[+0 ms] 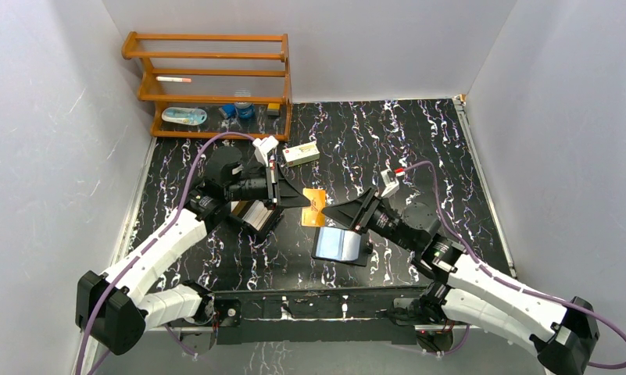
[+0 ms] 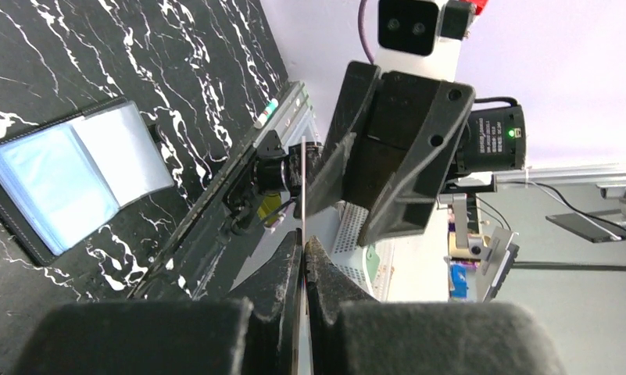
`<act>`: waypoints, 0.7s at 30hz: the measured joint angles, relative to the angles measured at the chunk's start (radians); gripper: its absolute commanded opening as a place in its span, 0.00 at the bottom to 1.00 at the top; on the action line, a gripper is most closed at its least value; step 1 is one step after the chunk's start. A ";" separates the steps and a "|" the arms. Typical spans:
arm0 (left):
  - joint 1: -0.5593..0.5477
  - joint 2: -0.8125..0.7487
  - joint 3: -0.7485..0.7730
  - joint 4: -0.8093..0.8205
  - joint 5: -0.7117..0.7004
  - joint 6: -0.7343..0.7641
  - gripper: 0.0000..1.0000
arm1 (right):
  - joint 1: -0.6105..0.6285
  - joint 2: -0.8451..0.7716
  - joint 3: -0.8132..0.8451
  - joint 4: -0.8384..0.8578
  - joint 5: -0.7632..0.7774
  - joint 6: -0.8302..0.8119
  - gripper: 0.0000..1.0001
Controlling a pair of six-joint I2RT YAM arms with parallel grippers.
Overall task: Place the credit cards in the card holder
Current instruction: Pick up the credit card from the storage box.
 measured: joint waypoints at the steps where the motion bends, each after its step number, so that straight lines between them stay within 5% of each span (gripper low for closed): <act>1: 0.000 0.000 0.000 -0.005 0.006 0.001 0.00 | 0.000 -0.008 0.000 -0.008 0.011 0.001 0.49; 18: -0.001 -0.001 -0.019 -0.011 0.073 0.011 0.00 | 0.000 0.043 0.009 -0.048 0.027 -0.023 0.39; 21: -0.001 0.000 -0.025 -0.013 0.078 0.011 0.00 | 0.000 0.066 0.009 -0.024 0.001 -0.024 0.28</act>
